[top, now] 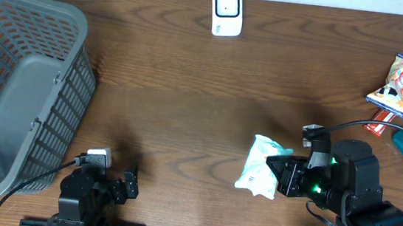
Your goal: Scan the item barcode
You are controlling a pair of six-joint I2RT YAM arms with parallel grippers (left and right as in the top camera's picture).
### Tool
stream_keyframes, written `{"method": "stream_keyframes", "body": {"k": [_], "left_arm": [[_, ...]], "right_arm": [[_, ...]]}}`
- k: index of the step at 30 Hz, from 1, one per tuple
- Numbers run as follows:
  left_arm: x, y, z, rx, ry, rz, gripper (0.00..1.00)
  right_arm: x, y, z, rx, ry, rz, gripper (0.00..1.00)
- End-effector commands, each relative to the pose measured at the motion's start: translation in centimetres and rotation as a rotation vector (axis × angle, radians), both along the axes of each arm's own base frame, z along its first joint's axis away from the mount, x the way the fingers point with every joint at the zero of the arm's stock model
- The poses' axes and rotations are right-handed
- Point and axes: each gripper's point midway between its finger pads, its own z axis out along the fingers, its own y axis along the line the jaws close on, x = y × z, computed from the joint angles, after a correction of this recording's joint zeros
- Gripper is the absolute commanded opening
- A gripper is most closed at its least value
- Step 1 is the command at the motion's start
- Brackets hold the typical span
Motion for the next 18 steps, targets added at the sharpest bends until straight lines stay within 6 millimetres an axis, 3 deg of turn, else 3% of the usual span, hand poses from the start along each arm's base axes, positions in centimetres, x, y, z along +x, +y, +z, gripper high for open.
{"method": "stream_keyframes", "body": {"k": [1,6,13,16,18], "left_arm": [[-0.8,-0.1,-1.6,-0.006,0.065,-0.002,0.98],[-0.8,-0.1,-1.6,-0.006,0.065,-0.002,0.98],[-0.8,-0.1,-1.6,-0.006,0.065,-0.002,0.98],[-0.8,-0.1,-1.6,-0.006,0.065,-0.002,0.98],[-0.8,-0.1,-1.6,-0.006,0.065,-0.002,0.98]], "right_arm": [[-1.4,1.9,1.1,0.081,-0.007,0.126,0.01],[-3.6,4.3,3.1,0.162,-0.132,0.404,0.01],[-3.5,4.5,3.4,0.138,-0.208,0.465,0.01],[-2.7,4.5,3.3,0.084,-0.318,0.51,0.01],[-0.2,3.7,1.9,-0.02,-0.383,0.451,0.01]]}}
